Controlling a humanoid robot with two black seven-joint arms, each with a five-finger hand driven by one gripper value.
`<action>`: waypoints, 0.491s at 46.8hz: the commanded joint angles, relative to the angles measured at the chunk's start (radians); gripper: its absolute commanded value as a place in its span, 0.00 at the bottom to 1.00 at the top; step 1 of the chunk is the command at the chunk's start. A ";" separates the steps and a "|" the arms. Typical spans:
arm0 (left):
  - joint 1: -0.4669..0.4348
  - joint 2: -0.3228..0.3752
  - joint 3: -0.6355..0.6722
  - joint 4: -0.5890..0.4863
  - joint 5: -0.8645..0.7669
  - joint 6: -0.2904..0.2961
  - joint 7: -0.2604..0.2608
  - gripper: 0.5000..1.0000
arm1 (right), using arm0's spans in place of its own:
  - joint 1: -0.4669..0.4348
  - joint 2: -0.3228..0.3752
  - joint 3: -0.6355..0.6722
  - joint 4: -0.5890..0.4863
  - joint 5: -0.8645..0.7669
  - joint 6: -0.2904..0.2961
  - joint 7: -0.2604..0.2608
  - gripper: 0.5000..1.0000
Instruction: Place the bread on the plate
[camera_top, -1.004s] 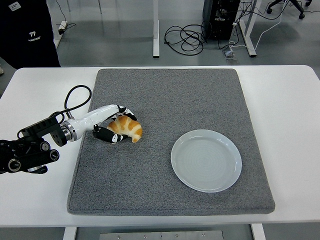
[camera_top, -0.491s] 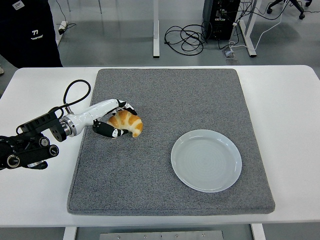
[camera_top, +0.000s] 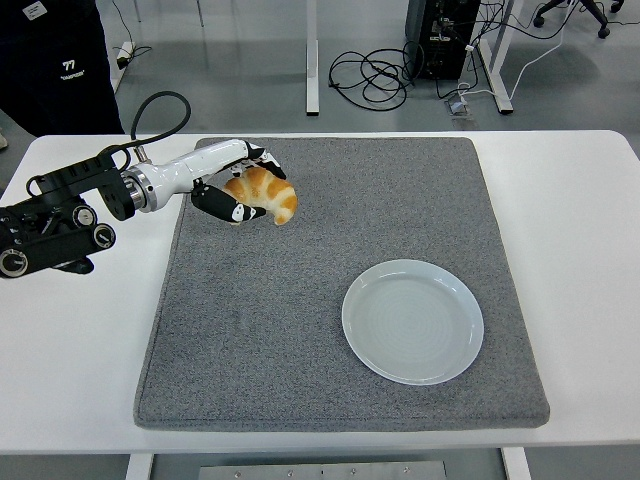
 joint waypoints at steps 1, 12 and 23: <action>-0.046 -0.006 0.000 -0.020 0.001 -0.021 0.007 0.00 | 0.000 0.000 0.000 0.000 0.000 0.000 -0.001 1.00; -0.132 -0.093 -0.001 -0.060 0.001 -0.024 0.053 0.00 | 0.000 0.000 0.000 0.000 0.000 0.000 -0.001 1.00; -0.157 -0.195 -0.001 -0.065 0.001 -0.021 0.061 0.00 | 0.000 0.000 0.002 -0.001 0.000 0.000 0.000 1.00</action>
